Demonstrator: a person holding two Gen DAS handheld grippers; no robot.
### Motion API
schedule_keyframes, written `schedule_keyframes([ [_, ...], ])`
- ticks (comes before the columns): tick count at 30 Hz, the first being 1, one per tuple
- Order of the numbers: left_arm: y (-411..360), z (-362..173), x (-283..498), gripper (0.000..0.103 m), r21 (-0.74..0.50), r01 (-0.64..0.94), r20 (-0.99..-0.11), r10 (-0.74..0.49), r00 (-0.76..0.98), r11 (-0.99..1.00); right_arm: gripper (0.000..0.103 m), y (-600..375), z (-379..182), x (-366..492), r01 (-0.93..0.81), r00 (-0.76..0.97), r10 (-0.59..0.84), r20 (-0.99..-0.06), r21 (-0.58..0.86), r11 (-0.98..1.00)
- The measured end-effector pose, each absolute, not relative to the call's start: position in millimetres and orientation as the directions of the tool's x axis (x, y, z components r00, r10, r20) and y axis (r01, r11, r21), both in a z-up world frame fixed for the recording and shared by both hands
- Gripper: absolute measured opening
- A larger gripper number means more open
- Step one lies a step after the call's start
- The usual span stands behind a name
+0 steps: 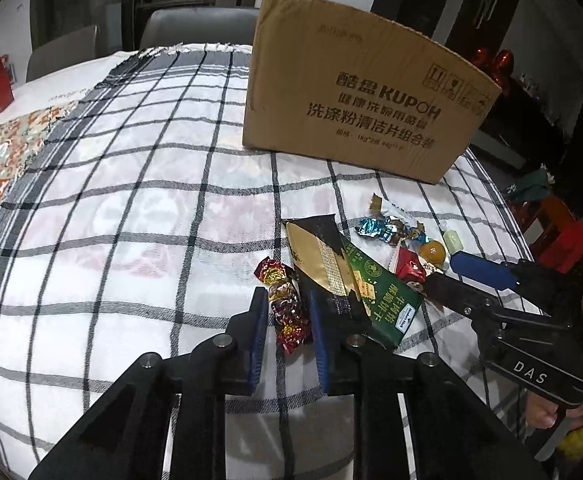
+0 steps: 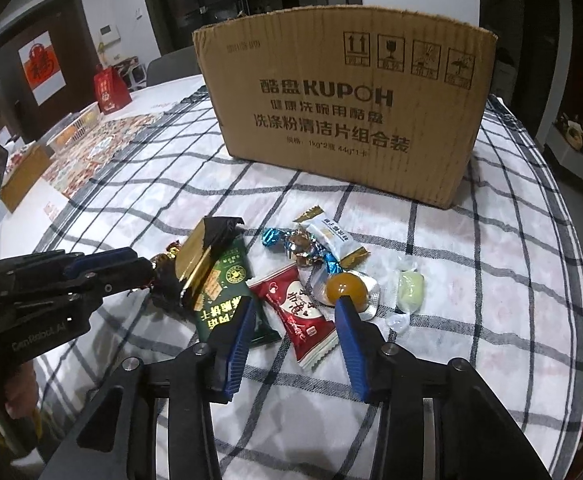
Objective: Organize snacks
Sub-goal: 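Grasp the red-gold wrapped candy with the left tool while the right tool grasps the red packet, then carry the red-gold candy and red packet into the box and open both tools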
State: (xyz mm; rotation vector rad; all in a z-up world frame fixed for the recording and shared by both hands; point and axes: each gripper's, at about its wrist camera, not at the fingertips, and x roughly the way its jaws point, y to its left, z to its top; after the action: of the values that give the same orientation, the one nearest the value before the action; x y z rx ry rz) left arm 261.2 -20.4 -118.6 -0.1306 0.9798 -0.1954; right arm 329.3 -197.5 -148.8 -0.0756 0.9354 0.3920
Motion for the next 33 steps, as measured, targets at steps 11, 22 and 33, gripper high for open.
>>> schedule_keyframes([
  [11, -18, -131, 271, 0.020, -0.227, 0.081, -0.820, -0.235, 0.522, 0.971, 0.039, -192, -158, 338, -0.385, 0.504, 0.300, -0.810, 0.101, 0.918],
  [22, -16, -133, 274, 0.018, -0.235, 0.077, -0.820, -0.240, 0.519, 0.969, 0.025, -187, -161, 339, -0.391, 0.503, 0.288, -0.815, 0.083, 0.917],
  [33, -14, -112, 256, 0.018, -0.211, 0.085, -0.796, -0.222, 0.563, 0.974, 0.024, -191, -140, 322, -0.367, 0.555, 0.280, -0.783, 0.072, 0.927],
])
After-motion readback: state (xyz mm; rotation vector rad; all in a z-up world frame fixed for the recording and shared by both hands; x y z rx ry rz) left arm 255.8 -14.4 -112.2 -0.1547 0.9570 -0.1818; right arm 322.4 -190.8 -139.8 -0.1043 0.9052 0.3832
